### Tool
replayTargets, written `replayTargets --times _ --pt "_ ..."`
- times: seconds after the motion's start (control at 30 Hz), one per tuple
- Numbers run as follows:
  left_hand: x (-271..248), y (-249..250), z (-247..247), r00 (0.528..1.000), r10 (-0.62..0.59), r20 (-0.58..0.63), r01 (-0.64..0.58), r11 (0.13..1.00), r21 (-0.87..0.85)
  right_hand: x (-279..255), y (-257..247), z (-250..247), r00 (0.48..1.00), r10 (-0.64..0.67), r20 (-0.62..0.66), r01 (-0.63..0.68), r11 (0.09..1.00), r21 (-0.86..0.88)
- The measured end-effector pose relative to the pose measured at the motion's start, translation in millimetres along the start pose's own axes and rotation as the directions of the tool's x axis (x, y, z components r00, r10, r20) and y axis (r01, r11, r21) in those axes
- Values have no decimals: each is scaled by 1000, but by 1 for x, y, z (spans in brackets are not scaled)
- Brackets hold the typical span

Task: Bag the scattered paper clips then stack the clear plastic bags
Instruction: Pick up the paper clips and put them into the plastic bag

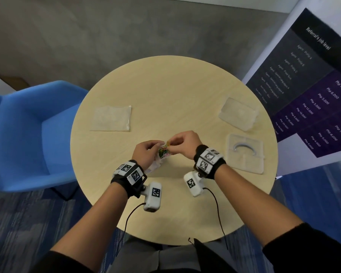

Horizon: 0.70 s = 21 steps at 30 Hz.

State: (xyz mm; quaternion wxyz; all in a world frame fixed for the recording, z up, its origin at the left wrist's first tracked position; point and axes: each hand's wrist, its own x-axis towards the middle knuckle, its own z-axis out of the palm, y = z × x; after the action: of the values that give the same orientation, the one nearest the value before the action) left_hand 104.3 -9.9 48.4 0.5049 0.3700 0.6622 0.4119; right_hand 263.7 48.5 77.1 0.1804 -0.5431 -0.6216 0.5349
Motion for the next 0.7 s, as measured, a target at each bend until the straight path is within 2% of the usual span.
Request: replayTargets --times 0.03,0.1,0.2,0.23,0.3,0.37,0.47,0.6,0.7 --pt "1 1 1 1000 3 7 -3 1000 4 1 -2 4 998 -43 40 49 987 -154" --pt "4 3 1 1000 9 21 -10 1000 22 3 -6 6 991 -106 79 126 932 -338" --pt "7 4 -2 999 1 35 -2 1000 25 7 -6 -3 980 -198 -10 173 879 -445" --pt "7 4 -3 999 4 51 -5 1000 22 9 -3 -6 976 -218 22 201 849 -489" --pt "7 5 -5 996 16 89 -20 999 40 12 1 -5 961 -217 173 278 781 -560" --pt "6 6 -9 995 29 96 -34 998 57 14 7 1 953 -213 213 296 799 -524" --pt "2 5 -22 996 51 71 -55 997 56 18 14 3 974 -210 80 225 895 -384" --pt "-6 -8 -44 990 43 137 -57 994 98 19 20 -3 998 -67 6 67 981 -181" --pt "-7 -17 -49 996 64 65 -70 992 102 12 17 -9 1000 -20 5 20 994 -104"
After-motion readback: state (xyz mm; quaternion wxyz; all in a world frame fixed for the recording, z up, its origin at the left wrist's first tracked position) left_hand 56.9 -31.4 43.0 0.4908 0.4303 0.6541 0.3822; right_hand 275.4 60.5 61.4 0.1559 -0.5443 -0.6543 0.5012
